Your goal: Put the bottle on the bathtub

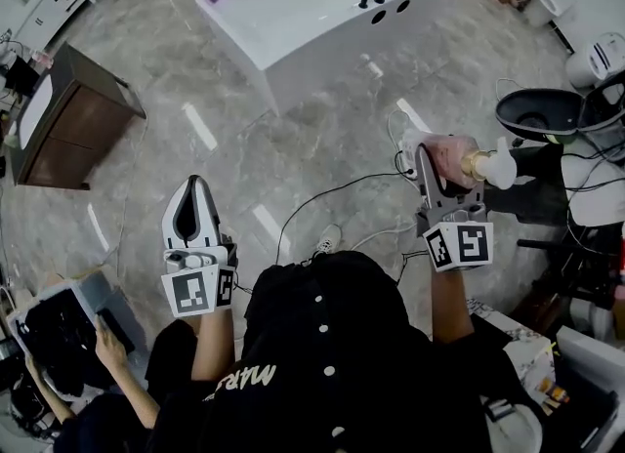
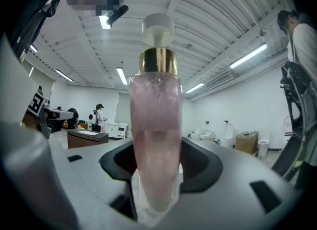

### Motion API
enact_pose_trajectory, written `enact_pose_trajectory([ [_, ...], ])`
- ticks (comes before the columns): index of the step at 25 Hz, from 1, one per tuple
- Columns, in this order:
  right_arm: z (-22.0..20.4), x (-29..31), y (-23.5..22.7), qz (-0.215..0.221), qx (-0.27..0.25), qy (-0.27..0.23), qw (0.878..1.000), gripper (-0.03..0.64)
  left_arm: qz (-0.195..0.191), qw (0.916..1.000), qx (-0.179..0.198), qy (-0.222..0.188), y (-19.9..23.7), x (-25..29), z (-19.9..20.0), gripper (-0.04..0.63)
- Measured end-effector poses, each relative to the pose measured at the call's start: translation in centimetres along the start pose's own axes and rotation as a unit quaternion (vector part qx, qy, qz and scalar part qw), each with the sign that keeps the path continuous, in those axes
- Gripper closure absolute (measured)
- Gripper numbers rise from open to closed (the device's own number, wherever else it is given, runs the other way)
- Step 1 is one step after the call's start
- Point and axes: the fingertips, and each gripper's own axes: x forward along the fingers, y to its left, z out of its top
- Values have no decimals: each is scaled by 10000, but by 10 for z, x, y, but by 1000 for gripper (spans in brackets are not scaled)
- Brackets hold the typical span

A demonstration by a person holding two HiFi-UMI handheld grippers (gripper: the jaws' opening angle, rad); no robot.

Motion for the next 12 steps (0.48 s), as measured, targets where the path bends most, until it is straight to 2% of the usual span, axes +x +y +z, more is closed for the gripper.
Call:
enact_pose_trajectory([
  [6, -10, 25, -26, 87, 71, 65, 9999, 388, 35, 10000, -24, 61, -19, 25, -6, 584],
  [12, -20, 50, -26, 175, 166, 142, 9996, 388, 129, 9996, -94, 212, -13, 39, -19, 584],
])
